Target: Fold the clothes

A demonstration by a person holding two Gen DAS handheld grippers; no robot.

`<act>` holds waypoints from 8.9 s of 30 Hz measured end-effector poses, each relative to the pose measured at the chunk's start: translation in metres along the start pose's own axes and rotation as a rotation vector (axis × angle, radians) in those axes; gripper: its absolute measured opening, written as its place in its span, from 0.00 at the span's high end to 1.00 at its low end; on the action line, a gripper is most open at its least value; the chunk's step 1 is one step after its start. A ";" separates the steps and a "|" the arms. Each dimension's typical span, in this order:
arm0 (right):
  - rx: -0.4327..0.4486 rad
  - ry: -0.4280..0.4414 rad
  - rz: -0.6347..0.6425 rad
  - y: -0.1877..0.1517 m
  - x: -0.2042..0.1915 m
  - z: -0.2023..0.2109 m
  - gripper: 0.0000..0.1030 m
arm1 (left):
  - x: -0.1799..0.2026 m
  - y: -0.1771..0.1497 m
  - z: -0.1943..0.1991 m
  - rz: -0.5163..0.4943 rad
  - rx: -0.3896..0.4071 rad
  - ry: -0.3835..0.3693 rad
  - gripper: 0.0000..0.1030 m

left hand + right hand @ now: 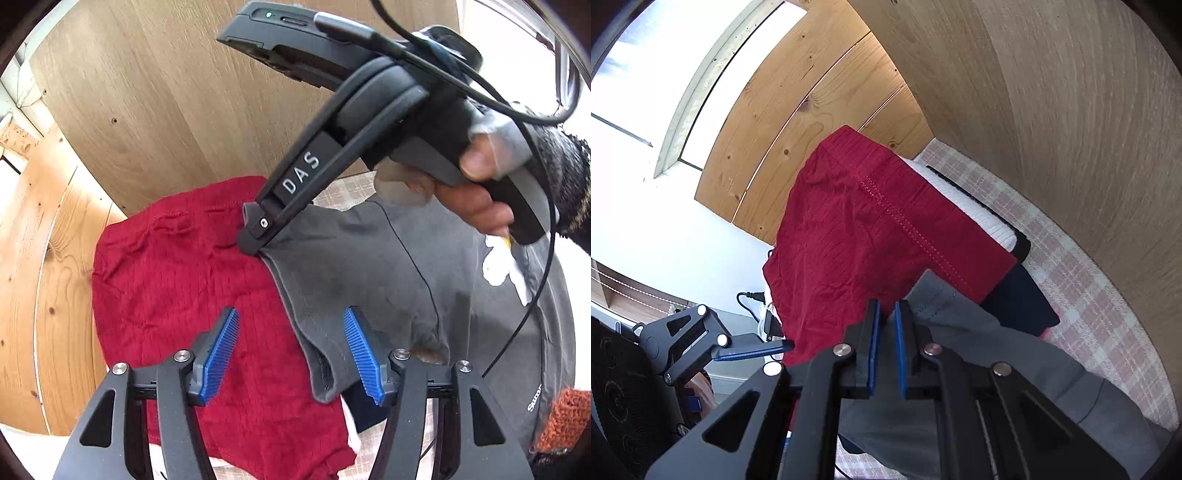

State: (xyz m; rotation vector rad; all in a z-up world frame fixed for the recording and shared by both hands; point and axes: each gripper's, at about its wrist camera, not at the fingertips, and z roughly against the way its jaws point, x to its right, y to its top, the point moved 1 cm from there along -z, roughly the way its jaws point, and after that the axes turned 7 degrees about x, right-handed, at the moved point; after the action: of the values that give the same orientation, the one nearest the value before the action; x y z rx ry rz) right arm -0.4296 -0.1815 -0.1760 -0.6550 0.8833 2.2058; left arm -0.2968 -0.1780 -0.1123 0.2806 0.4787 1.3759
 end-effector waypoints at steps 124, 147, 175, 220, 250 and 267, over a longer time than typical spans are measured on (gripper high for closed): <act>-0.237 -0.300 0.373 -0.170 0.043 0.087 0.57 | 0.034 0.038 0.005 0.053 0.101 -0.218 0.98; 0.044 -0.428 -0.002 -0.158 0.125 0.179 0.50 | 0.187 -0.039 -0.018 -0.093 0.078 -0.340 0.75; -0.078 -0.615 0.116 -0.126 0.121 0.141 0.61 | 0.157 -0.078 -0.042 -0.153 0.065 -0.252 0.82; -0.039 -0.742 0.327 -0.071 0.096 0.079 0.74 | 0.126 -0.117 -0.004 -0.020 0.066 -0.234 0.84; -0.218 -0.422 0.431 -0.175 -0.023 0.023 0.97 | 0.119 -0.136 -0.015 0.112 0.094 -0.285 0.84; -0.355 -0.534 0.540 -0.215 -0.015 0.013 0.94 | 0.129 -0.136 -0.022 0.102 0.098 -0.323 0.84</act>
State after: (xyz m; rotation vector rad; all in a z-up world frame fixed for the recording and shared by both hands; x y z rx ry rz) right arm -0.2650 -0.0592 -0.2446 0.0621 0.4156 2.8576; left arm -0.1734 -0.0785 -0.2150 0.6032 0.2656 1.3759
